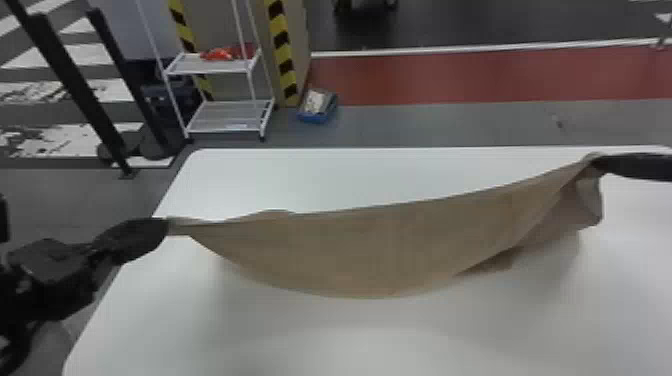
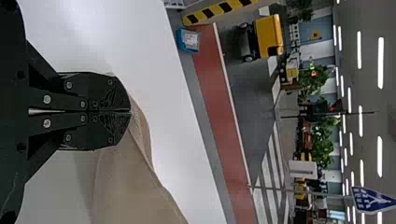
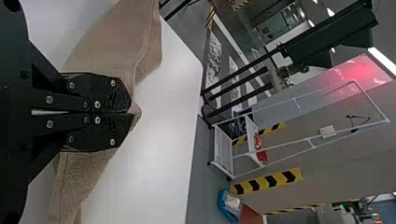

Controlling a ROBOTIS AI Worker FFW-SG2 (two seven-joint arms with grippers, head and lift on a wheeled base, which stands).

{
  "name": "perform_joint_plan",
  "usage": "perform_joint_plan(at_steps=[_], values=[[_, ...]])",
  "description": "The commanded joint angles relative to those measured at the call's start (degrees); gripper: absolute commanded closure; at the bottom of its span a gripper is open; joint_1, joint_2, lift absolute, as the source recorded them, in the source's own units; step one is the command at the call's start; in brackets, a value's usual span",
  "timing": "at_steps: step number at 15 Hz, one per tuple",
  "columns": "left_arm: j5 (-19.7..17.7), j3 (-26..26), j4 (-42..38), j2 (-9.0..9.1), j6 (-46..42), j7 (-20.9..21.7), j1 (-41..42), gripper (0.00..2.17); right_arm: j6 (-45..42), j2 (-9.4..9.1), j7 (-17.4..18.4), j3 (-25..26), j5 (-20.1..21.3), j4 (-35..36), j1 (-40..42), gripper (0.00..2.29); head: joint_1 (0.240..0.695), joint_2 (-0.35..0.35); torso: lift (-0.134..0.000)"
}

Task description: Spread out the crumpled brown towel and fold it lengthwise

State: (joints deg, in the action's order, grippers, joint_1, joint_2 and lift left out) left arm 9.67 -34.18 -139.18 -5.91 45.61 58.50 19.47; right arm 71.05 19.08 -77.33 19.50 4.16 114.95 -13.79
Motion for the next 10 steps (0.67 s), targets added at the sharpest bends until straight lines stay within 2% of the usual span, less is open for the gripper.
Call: perform_joint_plan(at_steps=[1, 3, 4, 5, 8, 10], values=[[-1.8, -0.4, -0.7, 0.02, 1.3, -2.2, -2.5, 1.34, -8.9, 2.72, -1.0, 1.8, 0.1, -5.6, -3.1, 1.41, 0.695, 0.11, -0.12], [-1.8, 1.7, -0.6, -0.07, 1.8, -6.5, -5.5, 1.34, -16.8, 6.15, -1.0, 1.2, 1.5, -11.6, -4.8, 1.41, 0.69, 0.084, -0.12], [-1.8, 2.5, 0.2, -0.07, 2.3, -6.6, -7.0, 1.34, -25.9, 6.67, -1.0, 0.2, 1.6, -15.2, -5.9, 1.41, 0.675, 0.071, -0.12], [-1.8, 3.3, 1.2, -0.24, 3.6, -6.7, -8.7, 1.34, -28.0, 7.38, -1.0, -1.7, 2.8, -17.3, -7.0, 1.41, 0.646, 0.039, -0.12], [-0.2, 5.0, 3.5, -0.68, 5.7, -6.6, -12.2, 1.34, -30.5, 10.36, -1.0, -10.6, 10.3, -18.1, -6.8, 1.41, 0.619, 0.015, -0.12], [0.2, 5.0, 4.3, -0.94, 5.9, -6.3, -11.8, 1.34, -30.8, 14.14, -1.0, -18.2, 13.9, -17.4, -5.6, 1.41, 0.633, 0.022, -0.12]])
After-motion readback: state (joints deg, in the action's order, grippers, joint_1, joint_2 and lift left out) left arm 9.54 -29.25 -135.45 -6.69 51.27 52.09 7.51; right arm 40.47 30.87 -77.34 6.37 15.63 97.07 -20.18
